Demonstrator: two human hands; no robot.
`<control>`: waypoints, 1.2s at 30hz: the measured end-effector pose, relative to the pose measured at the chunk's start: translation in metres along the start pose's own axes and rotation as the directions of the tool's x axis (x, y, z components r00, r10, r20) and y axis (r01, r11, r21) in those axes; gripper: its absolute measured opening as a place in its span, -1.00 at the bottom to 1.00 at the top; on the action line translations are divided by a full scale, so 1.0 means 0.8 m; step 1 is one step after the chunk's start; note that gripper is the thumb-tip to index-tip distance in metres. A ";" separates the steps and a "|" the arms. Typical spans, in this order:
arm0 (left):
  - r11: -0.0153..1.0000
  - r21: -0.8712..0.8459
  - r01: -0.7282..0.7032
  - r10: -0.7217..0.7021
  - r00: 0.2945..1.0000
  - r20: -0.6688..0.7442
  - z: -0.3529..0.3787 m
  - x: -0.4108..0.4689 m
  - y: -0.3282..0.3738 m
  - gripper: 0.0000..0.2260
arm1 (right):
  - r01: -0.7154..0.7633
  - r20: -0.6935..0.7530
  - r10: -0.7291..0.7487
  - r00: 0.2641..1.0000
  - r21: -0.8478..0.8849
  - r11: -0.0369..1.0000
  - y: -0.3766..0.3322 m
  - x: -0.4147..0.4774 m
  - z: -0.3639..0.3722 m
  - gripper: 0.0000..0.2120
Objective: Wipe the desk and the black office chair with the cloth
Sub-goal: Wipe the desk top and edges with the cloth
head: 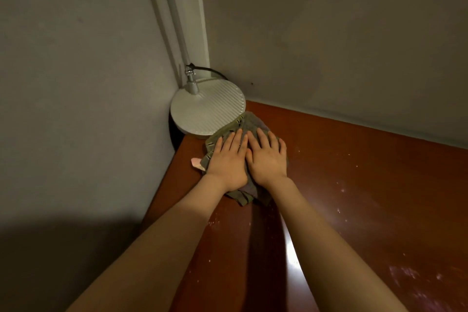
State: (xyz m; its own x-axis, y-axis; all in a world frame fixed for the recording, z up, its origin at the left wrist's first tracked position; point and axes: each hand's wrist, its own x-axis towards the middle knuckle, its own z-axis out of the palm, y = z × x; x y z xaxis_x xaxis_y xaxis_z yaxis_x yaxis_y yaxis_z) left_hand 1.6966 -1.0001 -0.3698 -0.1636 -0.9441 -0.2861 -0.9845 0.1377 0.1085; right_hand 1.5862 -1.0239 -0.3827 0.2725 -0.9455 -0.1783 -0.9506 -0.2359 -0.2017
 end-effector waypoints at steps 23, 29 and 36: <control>0.953 -0.255 0.164 -0.250 0.900 -0.357 0.021 -0.067 -0.076 -0.54 | 0.341 -0.028 -0.342 0.939 -0.039 0.939 -0.091 -0.018 0.026 -0.55; 0.951 -0.272 0.150 -0.238 0.913 -0.332 0.026 -0.068 -0.083 -0.41 | 0.248 -0.077 -0.248 0.966 -0.005 0.969 -0.103 -0.019 0.032 -0.52; 0.969 -0.203 0.138 -0.194 0.937 -0.291 0.037 -0.094 -0.097 -0.55 | 0.149 -0.010 -0.149 0.989 0.065 0.987 -0.133 -0.047 0.036 -0.55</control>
State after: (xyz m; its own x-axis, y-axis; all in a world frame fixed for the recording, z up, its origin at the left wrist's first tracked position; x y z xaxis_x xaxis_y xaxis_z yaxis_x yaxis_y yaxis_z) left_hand 1.7834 -0.9311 -0.3849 0.0566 -0.9983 -0.0118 -0.9642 -0.0578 0.2587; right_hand 1.6815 -0.9566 -0.3825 0.4096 -0.9019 -0.1369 -0.8876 -0.3594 -0.2882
